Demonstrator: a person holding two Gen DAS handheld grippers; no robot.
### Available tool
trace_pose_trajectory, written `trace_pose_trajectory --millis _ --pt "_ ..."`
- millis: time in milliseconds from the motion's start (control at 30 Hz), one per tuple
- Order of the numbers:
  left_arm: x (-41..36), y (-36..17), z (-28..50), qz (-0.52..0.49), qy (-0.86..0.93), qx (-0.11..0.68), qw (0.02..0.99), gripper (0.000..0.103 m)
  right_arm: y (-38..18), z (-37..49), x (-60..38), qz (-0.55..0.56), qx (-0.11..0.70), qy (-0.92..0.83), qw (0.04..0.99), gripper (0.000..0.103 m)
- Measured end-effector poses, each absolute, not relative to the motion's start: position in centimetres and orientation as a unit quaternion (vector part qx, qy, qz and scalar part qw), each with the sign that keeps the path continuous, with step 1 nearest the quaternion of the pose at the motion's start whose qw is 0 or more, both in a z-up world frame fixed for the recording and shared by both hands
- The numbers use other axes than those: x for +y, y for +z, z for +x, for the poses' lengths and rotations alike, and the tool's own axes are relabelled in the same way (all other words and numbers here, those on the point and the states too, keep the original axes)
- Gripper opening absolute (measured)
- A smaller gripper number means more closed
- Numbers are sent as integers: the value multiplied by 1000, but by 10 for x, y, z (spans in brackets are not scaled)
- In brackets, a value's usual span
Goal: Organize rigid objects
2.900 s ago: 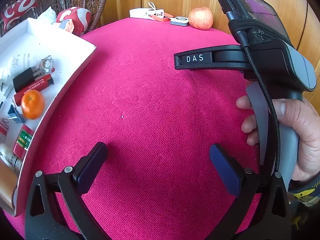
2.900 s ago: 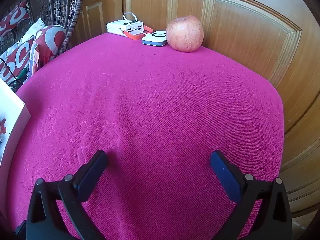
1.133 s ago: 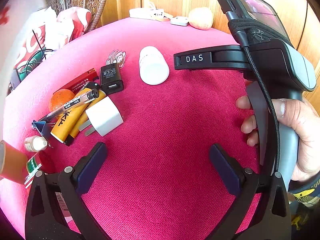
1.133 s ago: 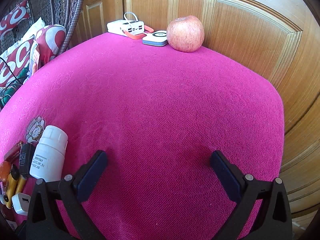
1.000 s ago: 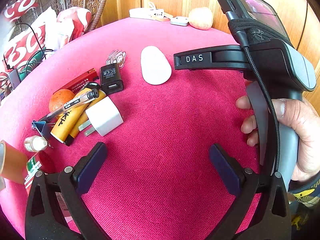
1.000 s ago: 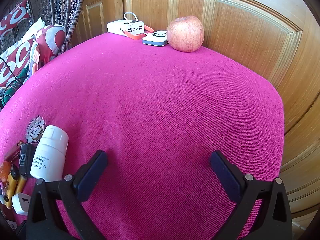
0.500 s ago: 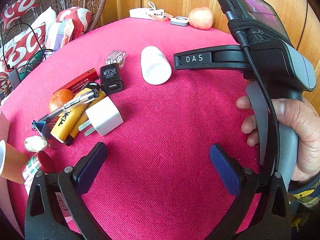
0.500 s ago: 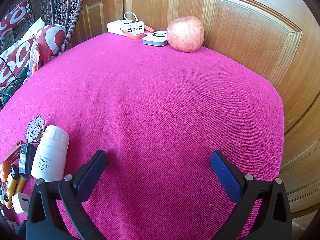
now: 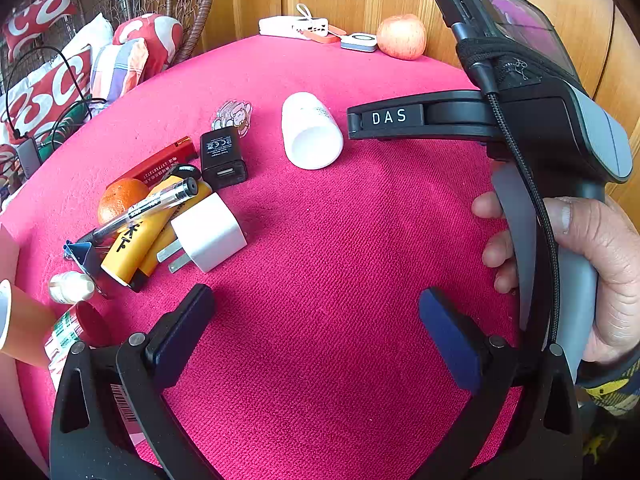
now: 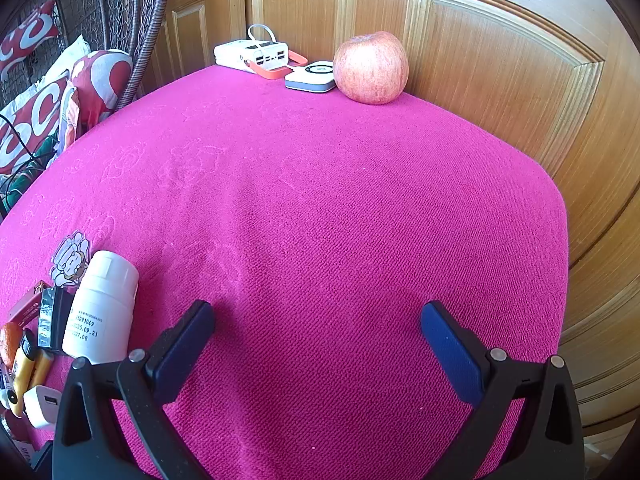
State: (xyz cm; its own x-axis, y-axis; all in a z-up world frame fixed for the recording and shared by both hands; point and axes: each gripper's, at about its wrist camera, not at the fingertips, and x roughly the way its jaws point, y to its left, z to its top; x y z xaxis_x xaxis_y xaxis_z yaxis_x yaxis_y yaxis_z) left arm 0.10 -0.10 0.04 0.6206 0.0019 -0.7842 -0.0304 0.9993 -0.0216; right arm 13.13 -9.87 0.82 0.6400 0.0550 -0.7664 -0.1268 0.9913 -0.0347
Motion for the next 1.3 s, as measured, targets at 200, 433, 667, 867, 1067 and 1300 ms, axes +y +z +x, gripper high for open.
trace_pose_trajectory --millis 200,433,667,867,1067,1300 --pt "-1 1 1 -16 9 436 900 103 8 131 -99 -42 421 51 905 103" --pt "-1 0 1 -16 9 435 900 103 8 132 -99 -42 421 51 904 103" --pt "-1 1 -3 -17 15 436 900 103 9 131 -99 -42 421 51 904 103" --pt "-2 38 -60 -29 14 374 927 103 8 132 -98 -42 422 50 904 103" --pt "57 57 -108 -86 161 332 926 103 8 131 -98 -42 421 50 904 103" --pt "99 21 -98 -189 184 387 884 96 9 132 -96 -41 421 51 904 103"
